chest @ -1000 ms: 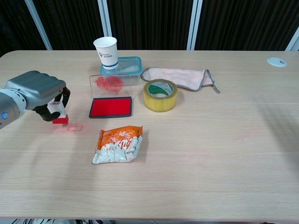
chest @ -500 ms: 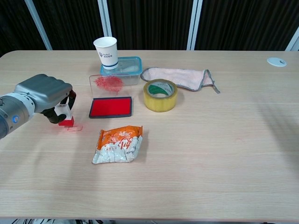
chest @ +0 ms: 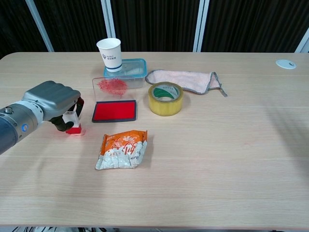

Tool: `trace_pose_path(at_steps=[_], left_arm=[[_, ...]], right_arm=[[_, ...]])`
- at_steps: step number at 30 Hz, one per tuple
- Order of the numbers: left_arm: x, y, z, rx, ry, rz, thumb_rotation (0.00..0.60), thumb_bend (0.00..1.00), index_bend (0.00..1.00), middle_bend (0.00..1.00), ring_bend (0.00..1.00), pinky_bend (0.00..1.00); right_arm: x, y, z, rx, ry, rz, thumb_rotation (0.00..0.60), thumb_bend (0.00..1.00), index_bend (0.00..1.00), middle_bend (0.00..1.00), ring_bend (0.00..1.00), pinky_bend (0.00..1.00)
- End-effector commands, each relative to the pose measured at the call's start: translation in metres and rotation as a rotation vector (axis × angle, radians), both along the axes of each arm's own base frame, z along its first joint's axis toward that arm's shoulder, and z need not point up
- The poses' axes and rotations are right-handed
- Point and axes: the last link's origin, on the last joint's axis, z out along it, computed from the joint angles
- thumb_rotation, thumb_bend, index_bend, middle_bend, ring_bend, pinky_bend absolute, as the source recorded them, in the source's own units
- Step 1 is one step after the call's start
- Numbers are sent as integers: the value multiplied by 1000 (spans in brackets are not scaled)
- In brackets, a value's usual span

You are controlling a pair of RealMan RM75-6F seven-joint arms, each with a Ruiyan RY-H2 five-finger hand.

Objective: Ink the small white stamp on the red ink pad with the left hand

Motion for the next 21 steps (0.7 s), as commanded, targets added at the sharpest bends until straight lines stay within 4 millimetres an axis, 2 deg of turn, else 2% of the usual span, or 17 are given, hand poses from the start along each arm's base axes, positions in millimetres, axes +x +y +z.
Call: trace_pose_path(at_steps=[1,21], left_arm=[[0,0,0,2,1,1,600,408,588,608,425,512],[-4,-2,0,2,28,14,600,318,463,467,333,432]], right_arm=[[0,0,0,0,1,0,600,202,0,0,0,185],[0,0,0,0,3,1,600,207,0,0,0,185]])
